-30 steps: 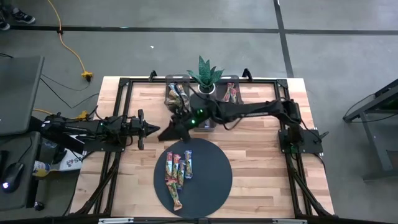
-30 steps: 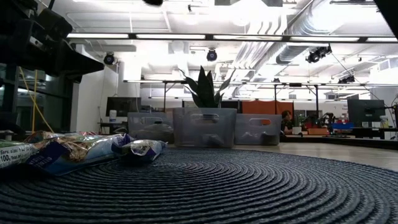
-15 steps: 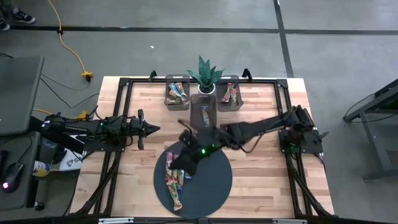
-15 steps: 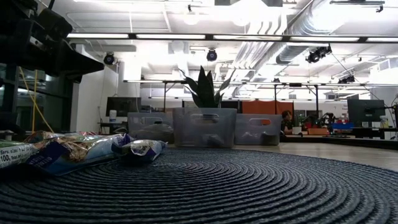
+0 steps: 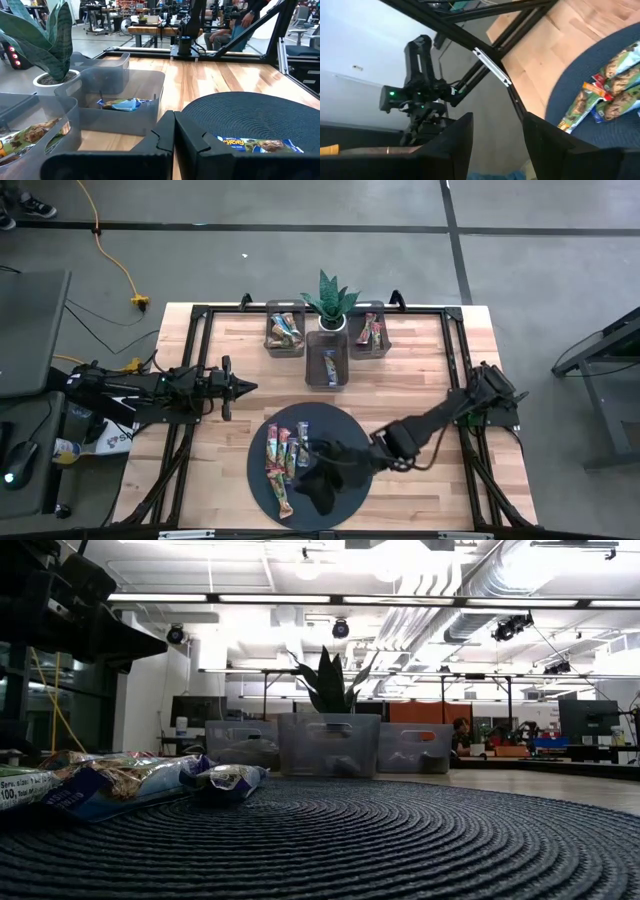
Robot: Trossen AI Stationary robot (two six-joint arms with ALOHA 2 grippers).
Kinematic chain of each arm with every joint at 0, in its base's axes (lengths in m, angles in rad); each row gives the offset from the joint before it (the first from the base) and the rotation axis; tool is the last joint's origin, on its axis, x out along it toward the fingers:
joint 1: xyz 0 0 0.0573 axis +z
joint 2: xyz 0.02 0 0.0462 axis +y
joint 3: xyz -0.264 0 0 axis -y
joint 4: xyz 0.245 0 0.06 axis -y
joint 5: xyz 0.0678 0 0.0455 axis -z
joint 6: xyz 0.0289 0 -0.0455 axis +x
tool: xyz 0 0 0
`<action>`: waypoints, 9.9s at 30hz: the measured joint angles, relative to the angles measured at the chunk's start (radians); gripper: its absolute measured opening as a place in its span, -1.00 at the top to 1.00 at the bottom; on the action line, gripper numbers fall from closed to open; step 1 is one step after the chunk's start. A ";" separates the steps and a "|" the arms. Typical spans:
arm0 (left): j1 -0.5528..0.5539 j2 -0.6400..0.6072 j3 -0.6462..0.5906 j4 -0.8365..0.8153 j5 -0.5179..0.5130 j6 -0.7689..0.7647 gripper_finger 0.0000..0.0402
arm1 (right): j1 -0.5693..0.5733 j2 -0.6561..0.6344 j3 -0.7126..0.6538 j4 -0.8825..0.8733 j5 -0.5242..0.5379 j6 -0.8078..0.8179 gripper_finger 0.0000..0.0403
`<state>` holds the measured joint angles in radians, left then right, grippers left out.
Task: Pick and place Granola Bars by type
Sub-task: Put the yellow granola bar into the left black bin
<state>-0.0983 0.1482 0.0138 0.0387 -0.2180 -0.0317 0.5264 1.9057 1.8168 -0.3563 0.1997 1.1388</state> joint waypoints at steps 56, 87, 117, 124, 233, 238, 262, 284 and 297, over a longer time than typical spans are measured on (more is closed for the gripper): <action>0.000 0.000 0.000 0.000 0.000 0.000 0.99 | 0.006 0.479 0.427 -0.044 0.055 0.047 0.23; 0.000 0.000 0.000 0.001 0.000 0.000 0.99 | -0.008 0.599 0.426 -0.238 0.042 0.316 0.20; 0.000 0.000 0.000 0.001 0.000 0.000 0.99 | -0.010 0.615 0.428 -0.205 0.040 0.318 -0.37; 0.000 0.000 0.000 0.001 0.000 0.000 0.99 | -0.020 0.637 0.427 -0.193 0.033 0.337 -0.37; 0.000 0.000 0.000 0.001 0.000 0.000 0.99 | -0.071 0.629 0.427 0.560 -0.020 -0.132 0.86; 0.000 0.000 0.000 0.001 0.000 0.000 0.99 | -0.089 0.558 0.427 0.518 0.011 -0.225 0.86; 0.000 0.000 0.000 0.002 0.000 0.000 0.99 | -0.252 0.316 0.427 0.402 0.090 -0.545 0.86; 0.000 0.000 0.000 0.002 -0.001 0.000 0.99 | -0.434 0.277 0.426 0.284 0.062 -0.538 0.86; 0.000 0.000 0.000 0.001 0.000 0.000 0.99 | -0.504 0.277 0.426 0.240 0.059 -0.537 0.86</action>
<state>-0.0982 0.1486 0.0138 0.0395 -0.2184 -0.0317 0.0219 2.1826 2.2429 -0.1166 0.2583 0.6018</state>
